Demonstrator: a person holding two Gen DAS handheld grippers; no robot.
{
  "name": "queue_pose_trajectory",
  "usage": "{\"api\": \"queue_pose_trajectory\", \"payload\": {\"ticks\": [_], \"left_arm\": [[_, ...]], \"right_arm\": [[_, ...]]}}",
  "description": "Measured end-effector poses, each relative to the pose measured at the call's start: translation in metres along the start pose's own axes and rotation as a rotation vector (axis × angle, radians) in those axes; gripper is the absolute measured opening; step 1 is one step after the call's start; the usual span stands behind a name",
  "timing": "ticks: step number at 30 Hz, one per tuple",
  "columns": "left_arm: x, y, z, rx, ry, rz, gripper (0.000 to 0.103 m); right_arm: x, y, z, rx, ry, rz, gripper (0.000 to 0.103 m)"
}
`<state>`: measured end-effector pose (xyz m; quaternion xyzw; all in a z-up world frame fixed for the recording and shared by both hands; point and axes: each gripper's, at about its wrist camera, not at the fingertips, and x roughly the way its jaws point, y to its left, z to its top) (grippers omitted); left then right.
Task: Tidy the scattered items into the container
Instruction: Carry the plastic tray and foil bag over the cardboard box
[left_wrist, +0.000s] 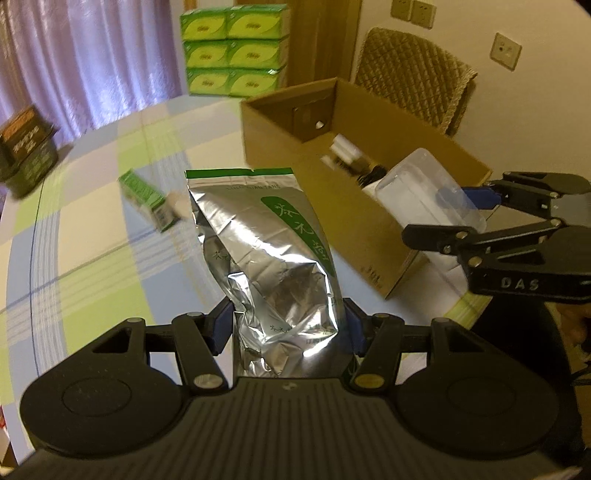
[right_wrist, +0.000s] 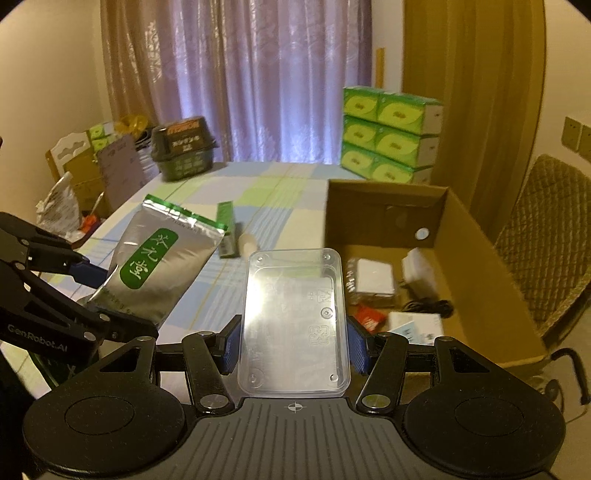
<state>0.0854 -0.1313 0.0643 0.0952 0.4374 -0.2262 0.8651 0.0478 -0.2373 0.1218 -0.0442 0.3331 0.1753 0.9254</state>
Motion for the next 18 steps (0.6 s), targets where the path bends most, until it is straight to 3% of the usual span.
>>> {"api": "queue_pose_trajectory", "payload": {"ticks": [18], "left_arm": [[0.024,-0.059,0.074,0.069,-0.061,-0.092,0.055]], "right_arm": [[-0.011,-0.079,0.024,0.035,-0.046,-0.113,0.059]]}}
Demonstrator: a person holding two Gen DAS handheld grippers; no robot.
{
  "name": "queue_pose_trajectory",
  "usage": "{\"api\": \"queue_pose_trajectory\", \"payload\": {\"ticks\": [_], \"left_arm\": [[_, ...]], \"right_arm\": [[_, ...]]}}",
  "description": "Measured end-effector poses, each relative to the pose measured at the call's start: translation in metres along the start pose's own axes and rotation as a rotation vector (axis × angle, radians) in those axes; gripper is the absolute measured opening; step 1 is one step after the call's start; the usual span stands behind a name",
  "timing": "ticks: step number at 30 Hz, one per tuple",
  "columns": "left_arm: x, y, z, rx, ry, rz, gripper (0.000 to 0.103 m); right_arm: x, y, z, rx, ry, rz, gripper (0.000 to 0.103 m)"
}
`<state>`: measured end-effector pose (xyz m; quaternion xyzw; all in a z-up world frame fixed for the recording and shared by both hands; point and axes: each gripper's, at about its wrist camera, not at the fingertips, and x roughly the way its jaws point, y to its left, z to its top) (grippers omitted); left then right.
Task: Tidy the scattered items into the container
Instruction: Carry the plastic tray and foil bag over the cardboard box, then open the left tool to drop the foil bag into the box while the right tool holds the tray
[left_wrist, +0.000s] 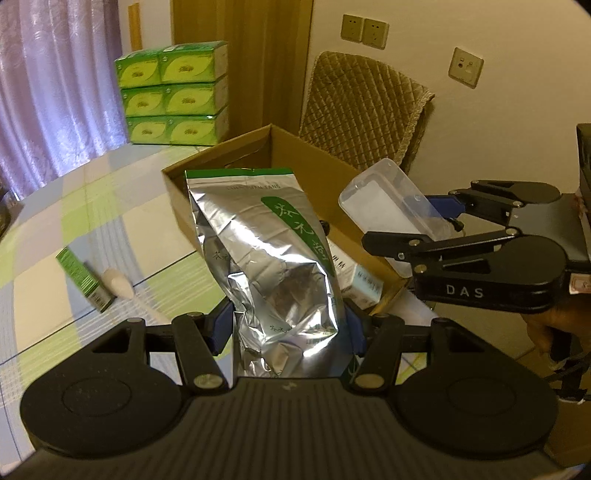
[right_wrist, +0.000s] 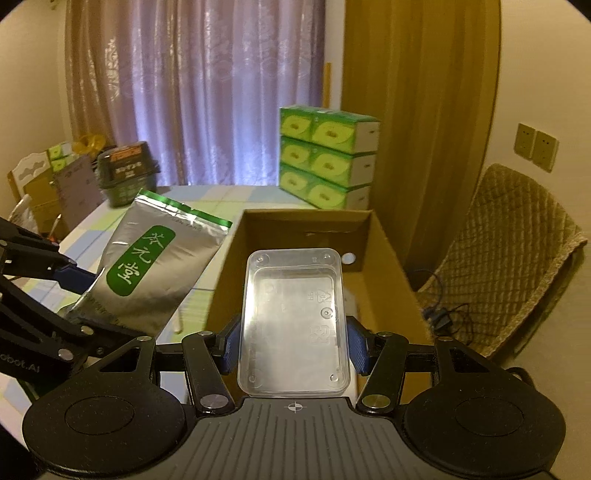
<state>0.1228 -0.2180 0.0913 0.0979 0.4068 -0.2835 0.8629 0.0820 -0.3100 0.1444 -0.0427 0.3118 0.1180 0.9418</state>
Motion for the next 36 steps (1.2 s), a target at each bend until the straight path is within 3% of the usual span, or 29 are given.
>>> {"api": "queue_pose_trajectory", "payload": {"ticks": [18,36], "left_arm": [[0.034,0.001,0.035,-0.128,-0.027,-0.058,0.055],[0.057,0.009,0.05,-0.239,-0.056,-0.046,0.055]], "right_arm": [[0.023,-0.042,0.007,0.035,0.039,-0.067,0.059],[0.046,-0.063,0.021,0.034,0.064,-0.083,0.059]]}}
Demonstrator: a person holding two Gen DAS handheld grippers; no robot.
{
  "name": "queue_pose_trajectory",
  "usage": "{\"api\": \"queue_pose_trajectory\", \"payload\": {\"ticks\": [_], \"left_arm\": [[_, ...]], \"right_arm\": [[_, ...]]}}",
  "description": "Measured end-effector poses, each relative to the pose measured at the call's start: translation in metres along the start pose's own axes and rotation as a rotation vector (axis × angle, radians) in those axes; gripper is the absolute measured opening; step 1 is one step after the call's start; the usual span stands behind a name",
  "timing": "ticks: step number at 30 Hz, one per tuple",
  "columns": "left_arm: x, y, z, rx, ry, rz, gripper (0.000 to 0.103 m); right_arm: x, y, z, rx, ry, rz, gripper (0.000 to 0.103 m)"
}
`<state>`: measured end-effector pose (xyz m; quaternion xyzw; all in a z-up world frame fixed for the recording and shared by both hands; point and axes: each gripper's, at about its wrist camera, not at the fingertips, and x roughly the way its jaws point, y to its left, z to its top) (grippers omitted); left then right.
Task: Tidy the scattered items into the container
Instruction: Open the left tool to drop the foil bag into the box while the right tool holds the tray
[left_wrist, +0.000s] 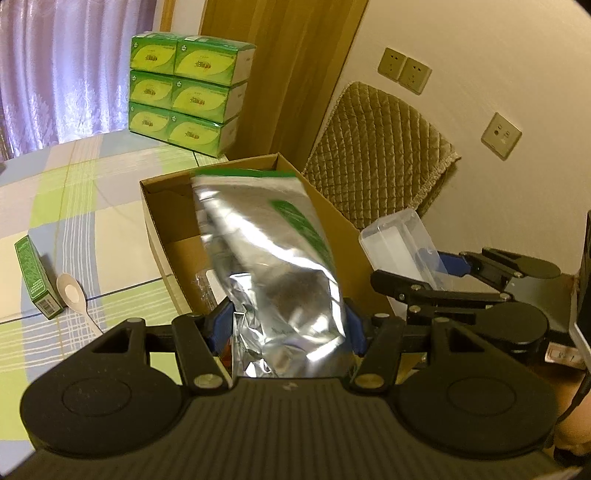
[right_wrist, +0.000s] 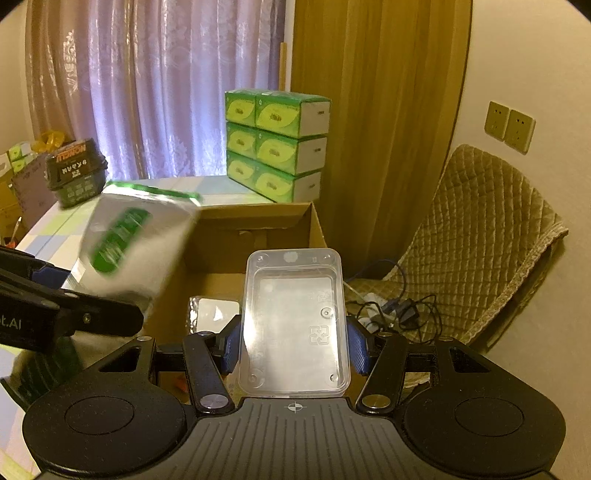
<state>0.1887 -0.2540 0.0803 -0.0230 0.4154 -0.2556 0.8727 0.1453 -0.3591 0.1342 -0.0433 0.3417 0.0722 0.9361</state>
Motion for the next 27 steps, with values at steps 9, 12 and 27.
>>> {"api": "queue_pose_trajectory", "payload": {"ticks": [9,12,27], "left_arm": [[0.01,-0.002,0.009,0.019,0.002,-0.002,0.032],[0.012,0.001,0.009,0.014,0.007,0.002,0.032],[0.017,0.02,-0.008,-0.026,0.037,0.023,0.032]], "right_arm": [[0.016,-0.004,0.0,0.001,0.018,0.009,0.059],[0.019,-0.003,-0.002,0.001,0.023,0.016,0.059],[0.026,0.0,-0.009,0.008,0.045,0.032,0.059]]}}
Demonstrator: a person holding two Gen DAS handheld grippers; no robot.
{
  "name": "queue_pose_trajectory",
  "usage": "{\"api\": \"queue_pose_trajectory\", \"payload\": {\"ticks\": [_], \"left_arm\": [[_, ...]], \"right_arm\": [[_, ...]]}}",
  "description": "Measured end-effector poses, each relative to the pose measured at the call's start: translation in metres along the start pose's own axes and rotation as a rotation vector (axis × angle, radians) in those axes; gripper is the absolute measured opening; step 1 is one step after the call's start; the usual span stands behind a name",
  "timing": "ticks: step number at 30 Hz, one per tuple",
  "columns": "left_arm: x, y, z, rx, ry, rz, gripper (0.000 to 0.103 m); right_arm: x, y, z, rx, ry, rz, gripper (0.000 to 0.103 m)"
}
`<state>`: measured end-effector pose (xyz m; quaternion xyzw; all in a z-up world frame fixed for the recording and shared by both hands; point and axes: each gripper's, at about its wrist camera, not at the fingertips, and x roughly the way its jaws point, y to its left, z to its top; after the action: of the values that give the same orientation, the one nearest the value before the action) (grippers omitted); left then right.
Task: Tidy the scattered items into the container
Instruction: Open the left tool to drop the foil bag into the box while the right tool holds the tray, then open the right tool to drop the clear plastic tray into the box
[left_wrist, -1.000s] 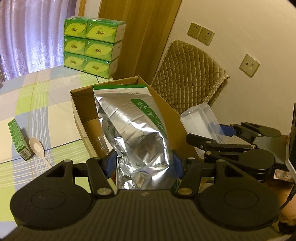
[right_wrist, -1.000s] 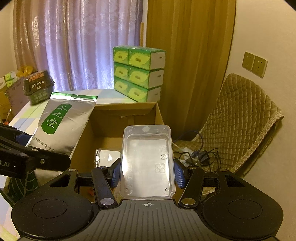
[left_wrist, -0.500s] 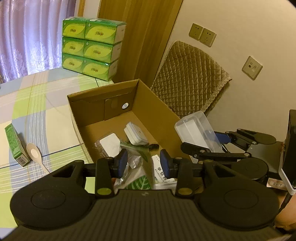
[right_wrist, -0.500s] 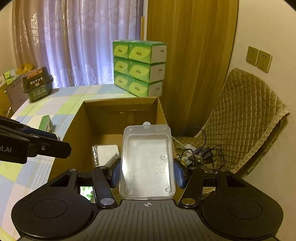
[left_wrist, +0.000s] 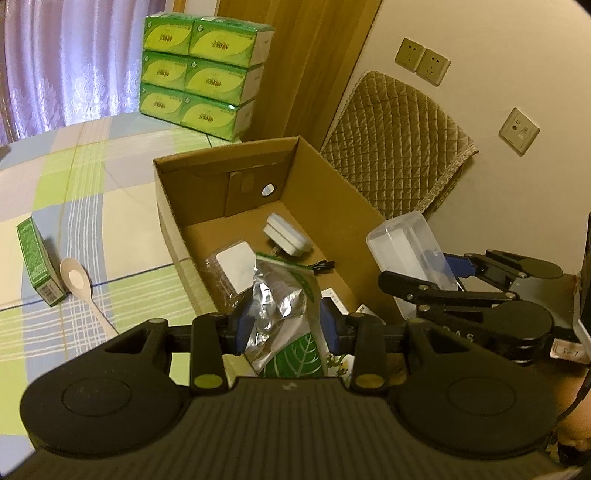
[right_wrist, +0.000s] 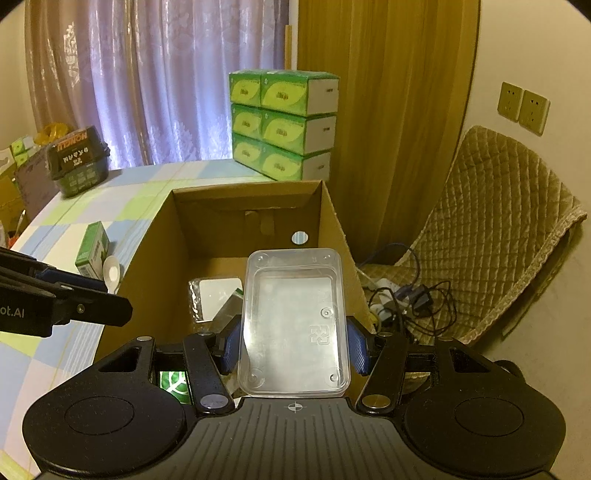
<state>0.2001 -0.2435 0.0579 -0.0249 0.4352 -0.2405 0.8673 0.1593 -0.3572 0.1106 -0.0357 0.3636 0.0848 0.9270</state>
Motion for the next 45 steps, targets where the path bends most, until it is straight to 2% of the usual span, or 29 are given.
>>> {"api": "queue_pose_trajectory", "payload": {"ticks": [11,18,20,22,27,31,37,38,40,45], "left_arm": [[0.002,0.004,-0.013,-0.005,0.017,0.002,0.035],[-0.001,0.008,-0.017,-0.014,0.01,0.013,0.053],[-0.003,0.01,-0.017,-0.016,0.005,0.018,0.061],[-0.004,0.012,-0.018,-0.02,-0.003,0.025,0.075],[-0.008,0.016,-0.022,-0.017,-0.021,0.039,0.089],[-0.01,0.018,-0.025,0.004,-0.032,0.066,0.098],[-0.013,0.017,-0.027,0.029,-0.044,0.082,0.101],[-0.013,0.018,-0.027,0.03,-0.044,0.082,0.101],[-0.014,0.018,-0.028,0.034,-0.043,0.08,0.101],[-0.016,0.021,-0.031,0.036,-0.042,0.081,0.101]], "right_arm": [[0.006,0.01,-0.001,-0.016,0.013,0.012,0.059],[0.008,0.013,-0.002,-0.018,0.018,0.012,0.059],[0.009,0.014,-0.003,-0.019,0.022,0.013,0.059],[0.01,0.014,-0.003,-0.019,0.026,0.015,0.059],[0.012,0.017,-0.003,-0.028,0.038,0.017,0.059],[0.011,0.018,-0.003,-0.031,0.037,0.015,0.059],[0.012,0.021,-0.003,-0.036,0.032,0.009,0.059],[0.012,0.021,-0.003,-0.034,0.031,0.009,0.071],[0.01,0.022,-0.004,-0.033,0.008,-0.001,0.102],[0.007,0.025,-0.003,-0.04,-0.002,0.002,0.102]]}}
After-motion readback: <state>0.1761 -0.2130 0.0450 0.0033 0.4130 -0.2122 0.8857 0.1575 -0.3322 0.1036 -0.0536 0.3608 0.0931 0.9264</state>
